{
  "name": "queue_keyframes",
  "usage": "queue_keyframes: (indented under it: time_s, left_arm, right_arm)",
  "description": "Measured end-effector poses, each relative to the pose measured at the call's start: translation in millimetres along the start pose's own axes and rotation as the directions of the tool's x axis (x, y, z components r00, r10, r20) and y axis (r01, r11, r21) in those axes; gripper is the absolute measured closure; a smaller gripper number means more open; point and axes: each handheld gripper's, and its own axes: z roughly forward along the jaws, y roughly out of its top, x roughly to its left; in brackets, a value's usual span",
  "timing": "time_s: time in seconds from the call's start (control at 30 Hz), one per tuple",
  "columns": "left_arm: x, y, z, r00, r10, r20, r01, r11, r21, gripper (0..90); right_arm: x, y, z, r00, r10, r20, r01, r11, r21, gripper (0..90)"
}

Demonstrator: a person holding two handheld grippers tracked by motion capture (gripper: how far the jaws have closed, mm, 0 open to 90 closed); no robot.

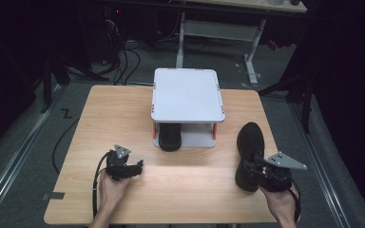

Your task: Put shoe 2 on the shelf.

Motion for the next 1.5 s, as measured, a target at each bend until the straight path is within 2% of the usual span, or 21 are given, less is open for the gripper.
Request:
queue_keyframes:
  time_s: [0.2, 0.33, 0.37, 0.4, 0.43, 0.5, 0.6, 0.73, 0.77, 0.9, 1.0, 1.13, 1.2, 1.3, 1.37, 1.4, 1.5]
  left_arm:
    - [-2.5, 7.6, 1.5, 0.9988, -0.049, -0.005, 0.049, 0.998, 0.04, 16.0]
    - [-8.5, 13.7, -0.2, 0.9994, -0.033, 0.014, 0.032, 0.9978, 0.059, 14.4]
    - [-10.3, 16.3, -1.2, 0.9991, -0.039, 0.019, 0.038, 0.9979, 0.052, 14.0]
    - [-11.9, 19.6, -2.0, 0.9988, -0.041, 0.027, 0.039, 0.9978, 0.053, 14.0]
    - [-13.8, 23.1, -2.9, 0.9986, -0.041, 0.034, 0.039, 0.9979, 0.051, 13.3]
    - [-18.8, 31.8, -4.6, 0.9976, -0.045, 0.052, 0.043, 0.9981, 0.043, 12.6]
    - [-27.4, 48.3, -7.4, 0.9957, -0.043, 0.082, 0.04, 0.9987, 0.03, 11.7]
    - [-38.9, 79.5, -10.4, 0.9892, -0.067, 0.13, 0.066, 0.9977, 0.016, 10.5]
    - [-42.1, 88.0, -11.0, 0.9869, -0.075, 0.143, 0.074, 0.9972, 0.01, 10.1]
    - [-55.2, 118.5, -10.9, 0.9783, -0.097, 0.183, 0.101, 0.9948, -0.013, 9.6]
    - [-61.9, 135.2, -7.3, 0.9727, -0.115, 0.201, 0.12, 0.9926, -0.014, 9.3]
    - [-67.3, 146.6, 0.9, 0.9677, -0.142, 0.208, 0.145, 0.9894, -0.002, 9.3]
    - [-70.8, 151.0, 3.8, 0.967, -0.142, 0.212, 0.147, 0.9891, -0.009, 9.5]
    - [-77.2, 159.7, 5.5, 0.9617, -0.146, 0.232, 0.156, 0.9875, -0.024, 10.0]
    - [-83.7, 164.8, 8.1, 0.9586, -0.144, 0.246, 0.155, 0.9874, -0.029, 10.0]
    - [-90.5, 167.6, 12.9, 0.9579, -0.126, 0.258, 0.135, 0.9907, -0.018, 9.9]
    - [-96.4, 169.3, 19.6, 0.958, -0.122, 0.26, 0.128, 0.9918, -0.006, 9.6]
  right_arm:
    - [-6.2, -8.0, 6.3, 0.9997, 0.014, 0.022, -0.015, 0.999, 0.036, 51.0]
    - [-6.5, -5.4, 18.7, 0.9997, -0.007, 0.023, 0.005, 0.997, 0.071, 47.9]
    - [-6.5, -4.8, 28.1, 0.9997, -0.011, 0.023, 0.008, 0.994, 0.105, 47.3]
    - [-6.5, -4.8, 28.1, 0.9997, -0.011, 0.023, 0.008, 0.994, 0.105, 47.3]
    - [-7.4, -5.2, 33.4, 0.9998, -0.005, 0.019, 0.003, 0.992, 0.128, 49.4]
    - [-9.8, -10.2, 47.4, 0.9993, 0.026, -0.026, -0.021, 0.982, 0.188, 50.3]
    - [-6.2, -20.9, 62.7, 1.0, -0.008, -0.002, 0.008, 0.978, 0.21, 56.2]
    - [-3.6, -24.7, 72.4, 0.9999, -0.013, 0.009, 0.011, 0.978, 0.207, 60.4]
    - [-2.3, -24.4, 73.1, 0.9993, -0.033, 0.019, 0.029, 0.977, 0.21, 62.0]
    - [-2.7, -25.3, 72.8, 0.9987, -0.046, 0.019, 0.041, 0.977, 0.208, 65.2]
    - [-2.2, -25.3, 73.2, 0.9982, -0.056, 0.022, 0.051, 0.977, 0.206, 67.1]
    - [-2.3, -26.4, 72.8, 0.9983, -0.053, 0.024, 0.047, 0.98, 0.195, 68.9]
    - [-2.4, -26.9, 72.5, 0.9984, -0.051, 0.025, 0.045, 0.981, 0.188, 70.6]
    - [-1.8, -27.1, 72.2, 0.9982, -0.052, 0.029, 0.046, 0.982, 0.183, 72.0]
    - [-1.8, -27.2, 72.2, 0.9981, -0.054, 0.029, 0.048, 0.982, 0.182, 72.3]
    - [-1.9, -27.6, 71.9, 0.9981, -0.055, 0.029, 0.049, 0.983, 0.175, 73.4]
    - [-1.9, -28.3, 71.6, 0.9983, -0.051, 0.03, 0.045, 0.985, 0.167, 74.3]
